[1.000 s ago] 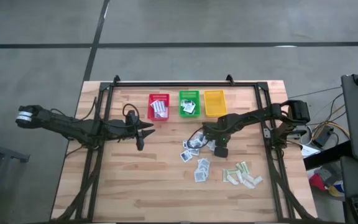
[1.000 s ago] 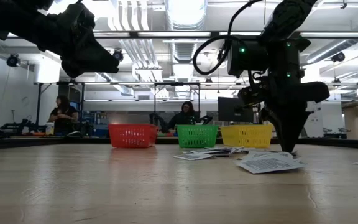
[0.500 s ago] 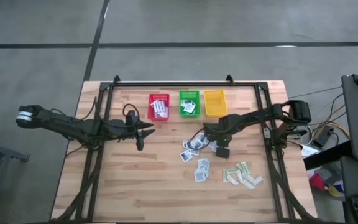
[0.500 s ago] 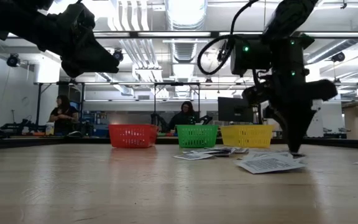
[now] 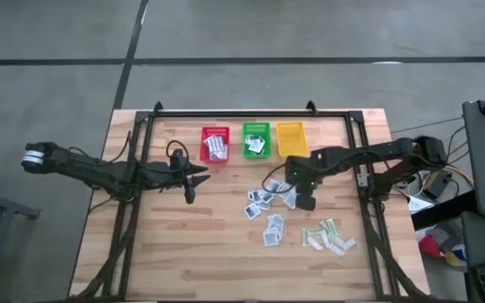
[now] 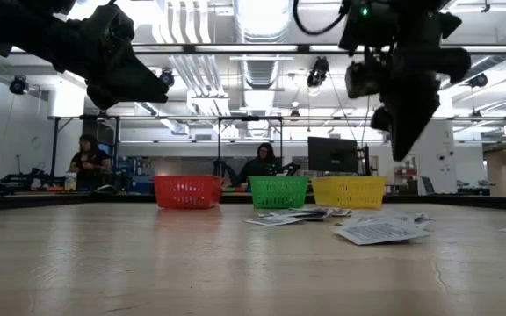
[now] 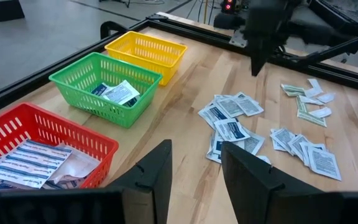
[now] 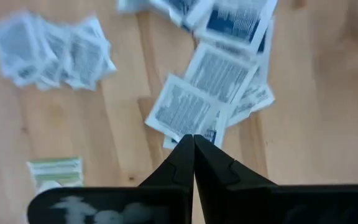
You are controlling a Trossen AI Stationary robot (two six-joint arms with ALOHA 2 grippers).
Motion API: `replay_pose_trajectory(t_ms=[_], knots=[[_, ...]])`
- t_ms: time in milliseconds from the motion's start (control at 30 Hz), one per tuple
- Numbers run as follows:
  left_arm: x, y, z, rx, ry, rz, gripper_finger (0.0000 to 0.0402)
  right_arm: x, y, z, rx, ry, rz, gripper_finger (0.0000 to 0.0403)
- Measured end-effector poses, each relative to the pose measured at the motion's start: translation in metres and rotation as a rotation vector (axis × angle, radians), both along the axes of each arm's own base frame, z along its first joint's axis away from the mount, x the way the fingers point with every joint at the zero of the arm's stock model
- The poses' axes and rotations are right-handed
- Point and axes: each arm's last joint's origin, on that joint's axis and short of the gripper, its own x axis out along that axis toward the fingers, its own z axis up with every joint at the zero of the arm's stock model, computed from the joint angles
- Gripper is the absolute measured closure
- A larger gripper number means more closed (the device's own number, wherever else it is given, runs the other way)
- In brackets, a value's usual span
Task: Pick & Place First Aid Supplies
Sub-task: Put the alcohol pad into the green basket
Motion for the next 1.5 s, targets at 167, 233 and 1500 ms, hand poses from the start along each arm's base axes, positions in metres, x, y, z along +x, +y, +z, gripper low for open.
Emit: replay_pose_trajectory(t_ms=[167, 233, 1500], knots=[[0.0, 0.0, 0.0, -0.008, -0.002, 0.003, 0.0268, -0.005, -0.002, 0.012, -0.002, -0.051, -0.021, 0.0394], [0.0, 0.0, 0.0, -0.009, -0.003, 0.003, 0.0268, -0.005, -0.002, 0.013, -0.001, -0.059, -0.021, 0.0394], [0.0, 0.0, -0.001, -0.009, 0.008, 0.003, 0.0268, 0.019, 0.04, -0.048, -0.097, 0.086, 0.573, 0.0273]])
